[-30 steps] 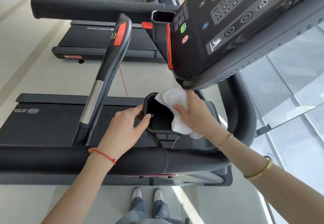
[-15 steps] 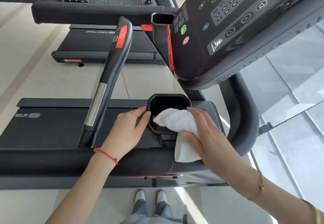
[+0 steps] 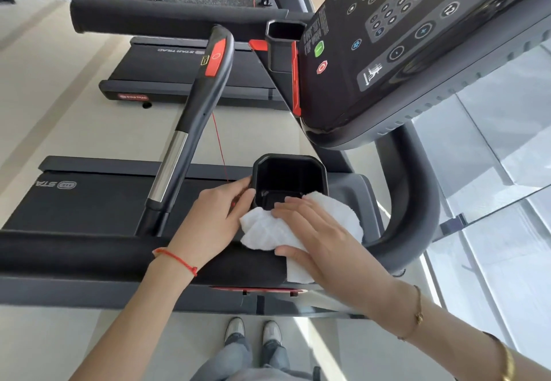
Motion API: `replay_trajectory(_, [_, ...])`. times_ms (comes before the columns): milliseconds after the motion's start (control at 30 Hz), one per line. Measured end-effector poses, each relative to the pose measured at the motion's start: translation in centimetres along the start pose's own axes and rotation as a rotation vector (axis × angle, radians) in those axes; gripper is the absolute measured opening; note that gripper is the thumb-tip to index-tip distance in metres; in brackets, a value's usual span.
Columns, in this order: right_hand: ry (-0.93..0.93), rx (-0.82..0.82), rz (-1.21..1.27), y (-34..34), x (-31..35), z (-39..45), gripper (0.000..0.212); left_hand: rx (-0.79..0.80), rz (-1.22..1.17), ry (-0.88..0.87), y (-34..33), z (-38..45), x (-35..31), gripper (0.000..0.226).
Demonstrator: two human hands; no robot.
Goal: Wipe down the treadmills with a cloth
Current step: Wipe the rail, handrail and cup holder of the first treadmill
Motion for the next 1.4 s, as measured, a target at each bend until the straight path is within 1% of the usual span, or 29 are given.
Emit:
replay_trajectory(100, [0.115,0.052,0.115,0.5,-0.8,-0.3,0.049,-0.060,0.043,-0.013,0.4,-1.5,-0.4,0.036])
replay_trajectory(167, [0.188,0.090,0.145,0.5,-0.9,-0.3,0.045,-0.108,0.074,-0.020,0.8,-2.8,-0.7,0.039])
replay_trajectory(233, [0.244,0.093,0.114,0.1,-0.3,-0.2,0.044,-0.136,0.124,-0.036,1.4,-4.2,-0.8,0.040])
replay_trajectory(333, [0.299,0.039,0.017,-0.7,1.0,0.1,0.045,-0.181,0.228,-0.070,2.6,-6.3,-0.6,0.039])
replay_trajectory(467, [0.273,0.058,0.008,-1.8,3.2,0.6,0.048,-0.220,0.413,-0.099,4.8,-8.9,1.0,0.033])
replay_trajectory(567, [0.201,0.020,-0.008,-2.6,5.1,1.0,0.055,-0.254,0.478,-0.078,6.7,-10.6,3.2,0.027])
replay_trajectory(600, [0.169,-0.001,-0.009,-2.9,5.7,1.1,0.056,-0.261,0.481,-0.070,7.4,-11.2,3.9,0.026])
replay_trajectory(667, [0.131,-0.054,-0.034,-3.6,7.0,1.4,0.055,-0.261,0.477,-0.062,8.7,-12.2,5.3,0.032])
replay_trajectory(733, [0.125,-0.106,-0.110,-4.8,9.2,1.9,0.055,-0.256,0.482,-0.072,10.0,-13.1,6.5,0.036])
replay_trajectory(800, [0.121,-0.134,-0.200,-6.4,11.9,2.8,0.056,-0.257,0.495,-0.084,11.4,-13.9,7.8,0.034])
replay_trajectory(867, [0.107,-0.150,-0.247,-7.9,14.6,4.1,0.057,-0.265,0.504,-0.092,12.9,-14.8,9.2,0.026])
replay_trajectory(933, [0.088,-0.157,-0.271,-9.2,17.3,5.4,0.059,-0.272,0.511,-0.096,14.6,-15.7,10.7,0.022])
replay_trajectory(1100, [0.055,-0.118,-0.328,-11.9,23.4,8.2,0.061,-0.263,0.521,-0.109,19.1,-17.8,14.4,0.023])
replay_trajectory(1300, [0.005,-0.118,-0.298,-12.3,25.2,9.6,0.060,-0.252,0.512,-0.104,23.7,-19.5,18.2,0.025])
replay_trajectory(1400, [0.023,-0.102,-0.305,-13.2,28.0,11.2,0.060,-0.266,0.523,-0.079,25.7,-19.9,20.1,0.025])
Point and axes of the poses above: each hand's wrist, its own z-axis towards the middle knuckle, its own y-axis out of the back of the hand, x = y × z, the point moved 3 cm from there along z, towards the middle knuckle, and after that the axes turned 13 degrees about -y, right-handed, at the moved point
